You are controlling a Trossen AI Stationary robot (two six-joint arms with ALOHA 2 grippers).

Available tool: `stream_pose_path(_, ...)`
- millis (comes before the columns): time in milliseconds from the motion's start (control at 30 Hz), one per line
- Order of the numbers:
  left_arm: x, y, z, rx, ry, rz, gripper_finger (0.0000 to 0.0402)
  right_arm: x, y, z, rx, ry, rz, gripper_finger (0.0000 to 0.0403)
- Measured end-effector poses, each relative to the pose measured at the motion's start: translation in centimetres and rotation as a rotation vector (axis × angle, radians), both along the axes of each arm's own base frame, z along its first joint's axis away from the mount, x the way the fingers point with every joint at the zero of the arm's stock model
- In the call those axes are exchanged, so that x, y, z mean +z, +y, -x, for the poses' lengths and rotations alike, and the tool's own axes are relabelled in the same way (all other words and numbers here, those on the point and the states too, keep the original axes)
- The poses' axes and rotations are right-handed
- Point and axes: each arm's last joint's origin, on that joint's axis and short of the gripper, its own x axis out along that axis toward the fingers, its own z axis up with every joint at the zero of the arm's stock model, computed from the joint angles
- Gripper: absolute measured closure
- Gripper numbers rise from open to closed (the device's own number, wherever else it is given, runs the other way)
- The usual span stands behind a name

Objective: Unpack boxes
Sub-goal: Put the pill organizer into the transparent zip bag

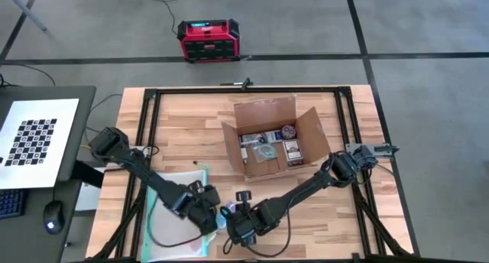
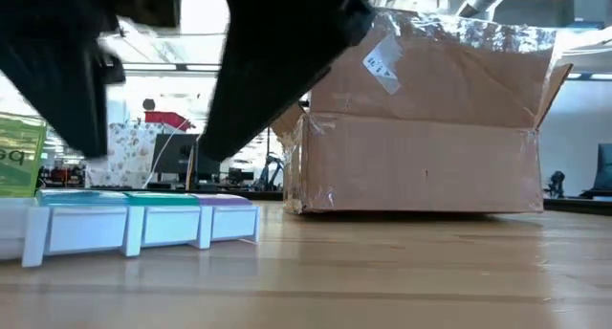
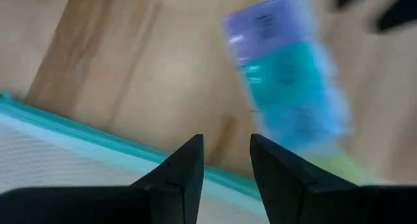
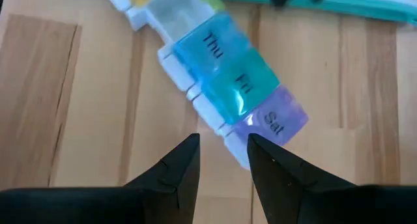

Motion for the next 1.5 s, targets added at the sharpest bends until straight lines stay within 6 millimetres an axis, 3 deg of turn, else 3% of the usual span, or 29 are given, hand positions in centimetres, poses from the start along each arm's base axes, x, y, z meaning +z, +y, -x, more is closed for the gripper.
stream_pose_path(233, -1.9, 0.9, -0.9, -0.048, 0.127, 0.071, 0.0293, -0.9, -0.6, -0.2, 0.032, 0.007, 0.021, 0.028)
stream_pose_path(700, -2.2, 1.2, 1.0, -0.08, 0.393, 0.143, 0.0293, -1.1, -1.0, -0.4, 0.081, 0.012, 0.051, 0.028)
stream_pose_path(1000, 1.7, 0.5, -0.7, -0.05, 0.175, 0.098, 0.0293, -1.0, -1.3, 1.1, -0.046, 0.118, 0.035, 0.028)
stream_pose_path(1167, 1.7, -0.5, 0.8, -0.044, 0.213, 0.034, 0.0293, -3.5, 0.0, 0.5, -0.108, 0.095, -0.045, 0.028)
stream_pose_path(1300, 1.6, -2.1, 2.6, 0.009, 0.211, -0.011, 0.0293, -3.9, 0.4, -0.3, -0.152, 0.032, -0.124, 0.028)
stream_pose_path(1500, 1.7, -4.8, 5.1, 0.095, 0.149, -0.008, 0.0293, -4.3, -1.9, -3.5, -0.207, -0.153, -0.188, 0.028)
